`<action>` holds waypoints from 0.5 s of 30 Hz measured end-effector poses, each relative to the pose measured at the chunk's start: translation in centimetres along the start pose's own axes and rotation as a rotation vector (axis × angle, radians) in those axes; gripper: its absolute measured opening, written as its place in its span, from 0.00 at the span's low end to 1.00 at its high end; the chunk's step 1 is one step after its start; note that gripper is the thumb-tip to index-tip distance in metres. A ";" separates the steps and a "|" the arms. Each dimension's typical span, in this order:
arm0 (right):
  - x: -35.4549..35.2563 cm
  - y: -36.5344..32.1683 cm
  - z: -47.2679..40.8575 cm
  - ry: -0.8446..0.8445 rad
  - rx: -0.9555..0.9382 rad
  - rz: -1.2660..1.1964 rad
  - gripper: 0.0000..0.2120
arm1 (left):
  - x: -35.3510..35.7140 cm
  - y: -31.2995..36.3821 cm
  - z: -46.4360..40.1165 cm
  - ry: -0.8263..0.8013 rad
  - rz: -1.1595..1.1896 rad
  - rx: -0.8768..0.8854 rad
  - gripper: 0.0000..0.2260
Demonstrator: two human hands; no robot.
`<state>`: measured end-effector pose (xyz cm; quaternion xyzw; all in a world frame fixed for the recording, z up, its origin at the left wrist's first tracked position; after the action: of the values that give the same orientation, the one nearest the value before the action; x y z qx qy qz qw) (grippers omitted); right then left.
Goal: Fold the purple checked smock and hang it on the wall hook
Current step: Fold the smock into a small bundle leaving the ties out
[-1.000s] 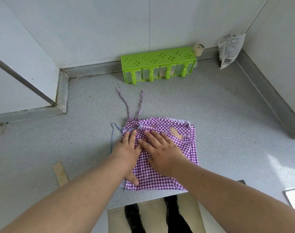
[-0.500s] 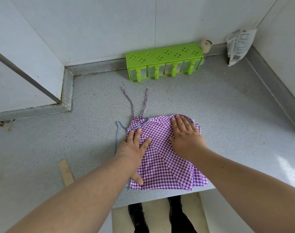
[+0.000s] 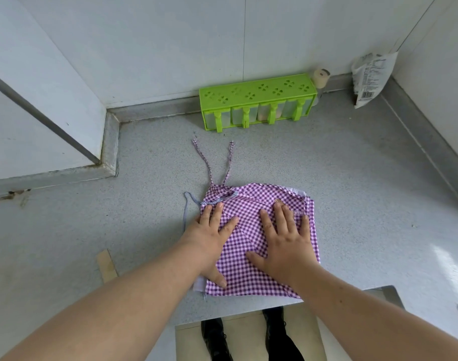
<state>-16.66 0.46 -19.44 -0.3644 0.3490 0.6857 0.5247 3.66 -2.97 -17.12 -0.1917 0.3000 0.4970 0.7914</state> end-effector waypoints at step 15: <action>1.0 -0.7 -1.4 0.156 0.062 -0.181 0.45 | -1.4 -10.4 -2.0 0.416 0.550 -0.184 0.29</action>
<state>-15.99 -0.09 -21.04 -0.4304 0.3753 0.5939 0.5667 12.03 -9.61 -17.62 -0.2711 0.4490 0.6666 0.5296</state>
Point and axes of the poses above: each hand's wrist, its own z-axis away from the middle knuckle, its own x-axis out of the palm, y = z × x, the point moved 2 cm from there along -z, towards the middle knuckle, and after that the axes turned 7 degrees about z, right-handed, at the moved point
